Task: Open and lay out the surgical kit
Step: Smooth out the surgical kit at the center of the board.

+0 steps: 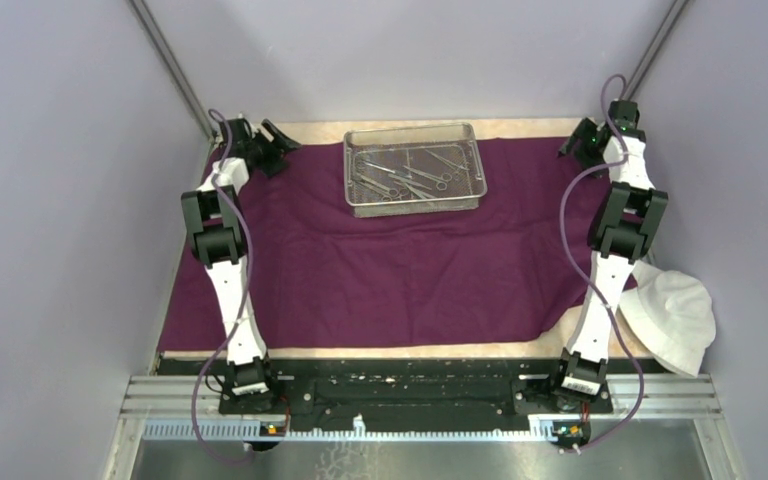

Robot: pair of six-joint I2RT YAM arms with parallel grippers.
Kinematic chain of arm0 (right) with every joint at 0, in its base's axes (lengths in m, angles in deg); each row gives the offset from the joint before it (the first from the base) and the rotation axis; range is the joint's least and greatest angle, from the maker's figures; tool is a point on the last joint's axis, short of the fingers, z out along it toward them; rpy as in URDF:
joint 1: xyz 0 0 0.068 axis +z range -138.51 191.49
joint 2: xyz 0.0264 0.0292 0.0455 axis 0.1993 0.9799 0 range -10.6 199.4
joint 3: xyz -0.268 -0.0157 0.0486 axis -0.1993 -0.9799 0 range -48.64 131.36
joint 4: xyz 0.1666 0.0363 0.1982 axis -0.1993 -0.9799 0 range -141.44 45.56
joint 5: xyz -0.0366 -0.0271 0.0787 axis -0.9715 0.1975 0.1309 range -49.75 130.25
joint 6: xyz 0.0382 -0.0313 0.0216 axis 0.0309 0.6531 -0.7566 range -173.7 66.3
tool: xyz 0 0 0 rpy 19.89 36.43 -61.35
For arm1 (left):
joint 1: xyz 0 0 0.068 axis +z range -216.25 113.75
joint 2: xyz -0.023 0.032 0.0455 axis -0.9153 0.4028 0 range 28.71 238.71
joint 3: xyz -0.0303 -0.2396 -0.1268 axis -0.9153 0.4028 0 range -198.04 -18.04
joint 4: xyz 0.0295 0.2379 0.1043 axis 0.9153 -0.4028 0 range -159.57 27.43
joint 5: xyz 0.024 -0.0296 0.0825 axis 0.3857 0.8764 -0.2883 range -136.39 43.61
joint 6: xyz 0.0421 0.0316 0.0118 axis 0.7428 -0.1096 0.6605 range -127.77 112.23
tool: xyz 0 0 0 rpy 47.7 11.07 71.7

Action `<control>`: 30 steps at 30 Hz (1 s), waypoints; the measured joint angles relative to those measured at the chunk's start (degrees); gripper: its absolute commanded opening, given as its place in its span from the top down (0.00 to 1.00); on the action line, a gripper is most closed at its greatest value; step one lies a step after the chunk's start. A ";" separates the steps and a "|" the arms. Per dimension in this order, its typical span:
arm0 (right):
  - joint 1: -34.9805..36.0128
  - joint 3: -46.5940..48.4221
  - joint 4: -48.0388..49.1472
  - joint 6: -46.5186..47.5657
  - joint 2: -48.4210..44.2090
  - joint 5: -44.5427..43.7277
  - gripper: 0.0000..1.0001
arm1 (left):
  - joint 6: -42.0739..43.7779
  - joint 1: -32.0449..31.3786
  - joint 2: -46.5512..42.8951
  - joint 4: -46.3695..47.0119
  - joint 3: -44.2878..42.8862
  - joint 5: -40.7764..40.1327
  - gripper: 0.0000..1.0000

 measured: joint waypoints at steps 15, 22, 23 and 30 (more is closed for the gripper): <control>-0.07 6.14 4.70 -3.13 4.79 0.98 0.25 | 1.44 2.43 7.41 2.49 -10.14 4.26 0.13; -0.15 11.04 -0.79 -2.36 6.40 0.96 0.23 | 9.49 2.25 6.45 -6.75 -13.66 1.92 0.07; -0.15 11.04 -1.88 -2.10 6.05 0.87 0.23 | 10.58 2.01 5.46 -8.39 -13.11 0.85 0.06; 0.33 -0.50 -14.03 -0.44 -6.32 -2.27 0.23 | 13.97 -1.70 -14.67 -15.74 7.10 -5.70 0.02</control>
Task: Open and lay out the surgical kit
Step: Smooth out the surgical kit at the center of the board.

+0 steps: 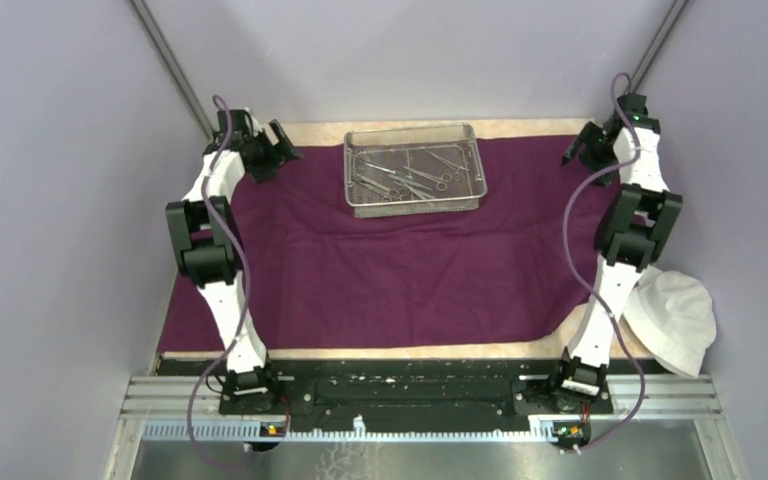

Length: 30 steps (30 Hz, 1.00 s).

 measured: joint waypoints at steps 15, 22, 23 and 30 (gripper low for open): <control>-15.54 -54.58 0.94 0.42 -50.69 -0.33 0.45 | -1.16 -7.98 -37.68 -3.34 34.36 2.23 0.02; -21.64 -66.77 4.07 0.48 -51.49 -3.34 0.39 | 2.19 -12.07 -40.26 -6.95 39.67 2.12 0.02; -22.60 -68.08 4.76 0.57 -51.84 -2.95 0.39 | 2.75 -12.79 -40.28 -7.23 39.69 2.10 0.02; -27.36 -71.45 10.32 0.57 -52.48 -1.20 0.35 | 5.11 -16.59 -40.28 -8.79 39.21 1.01 0.01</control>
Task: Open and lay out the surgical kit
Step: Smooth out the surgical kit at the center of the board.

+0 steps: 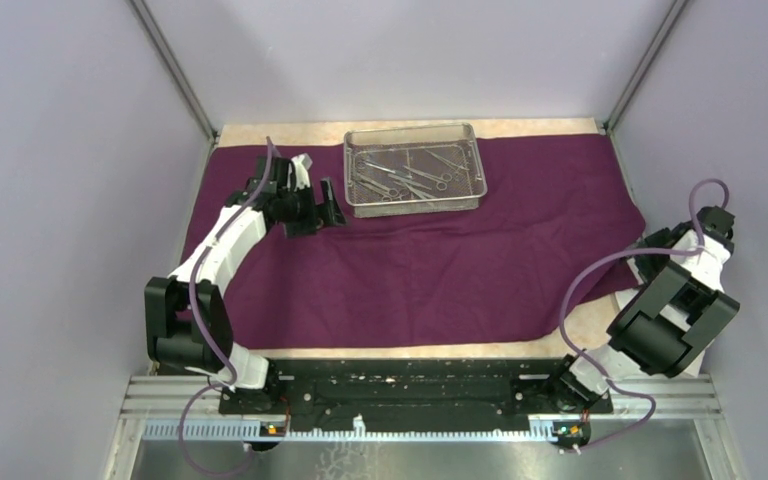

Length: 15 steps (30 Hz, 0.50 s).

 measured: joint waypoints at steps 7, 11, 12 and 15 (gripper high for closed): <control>-0.37 -1.14 4.52 0.31 1.55 1.68 0.39 | 1.07 -0.46 0.07 -0.44 -1.46 -1.05 0.01; -0.50 -1.60 5.70 0.50 3.39 1.95 0.45 | 1.42 -0.48 0.52 -0.48 -1.51 -1.90 0.01; -0.57 -1.60 5.88 0.48 3.72 1.92 0.45 | 1.49 -0.46 0.59 -0.48 -1.51 -2.01 0.01; -1.46 -1.86 6.58 0.44 4.57 2.14 0.43 | 1.81 -0.48 0.66 -0.74 -1.51 -2.29 0.01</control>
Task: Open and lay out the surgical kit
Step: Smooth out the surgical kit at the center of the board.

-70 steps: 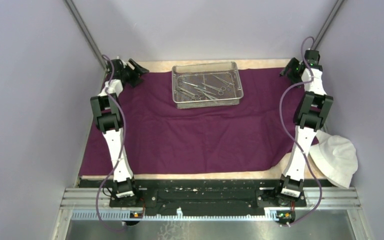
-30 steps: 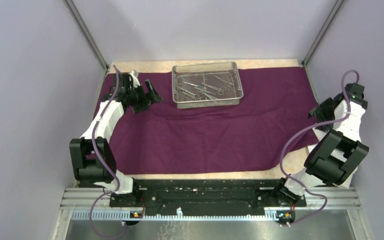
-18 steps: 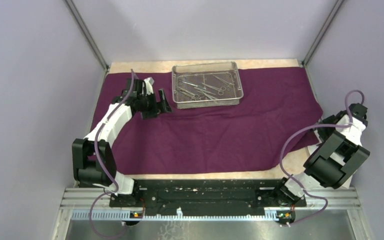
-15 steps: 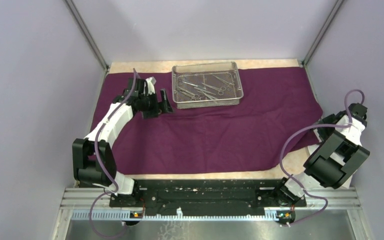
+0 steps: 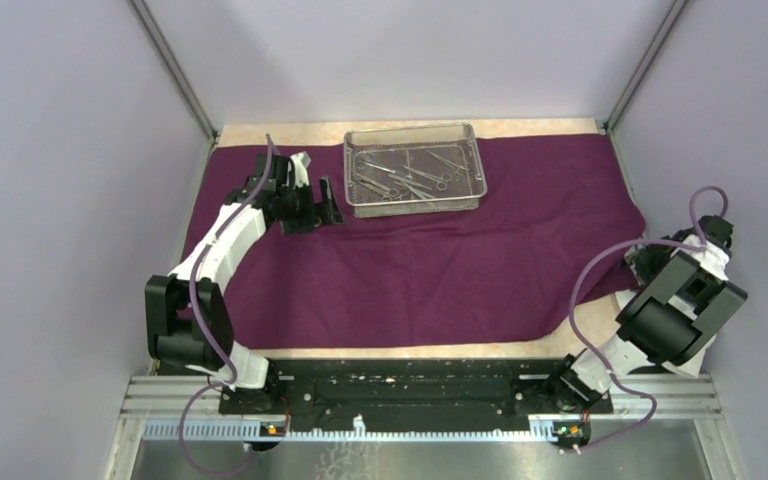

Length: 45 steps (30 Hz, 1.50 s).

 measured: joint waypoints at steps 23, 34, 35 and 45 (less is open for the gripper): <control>-1.66 -3.06 7.37 -1.49 3.58 5.70 0.79 | 0.72 0.02 3.06 -4.26 -3.63 -2.69 0.01; -1.66 -3.06 5.66 -2.73 0.20 5.53 1.00 | 0.98 0.00 3.93 -5.42 -4.20 -2.84 0.01; -1.64 -3.06 5.44 -2.91 -0.24 5.51 1.00 | 1.01 0.00 4.17 -5.49 -4.48 -2.84 0.01; 0.96 -3.04 2.25 -5.11 -4.02 5.77 1.00 | 1.11 0.02 5.68 -5.68 -4.98 -2.64 0.01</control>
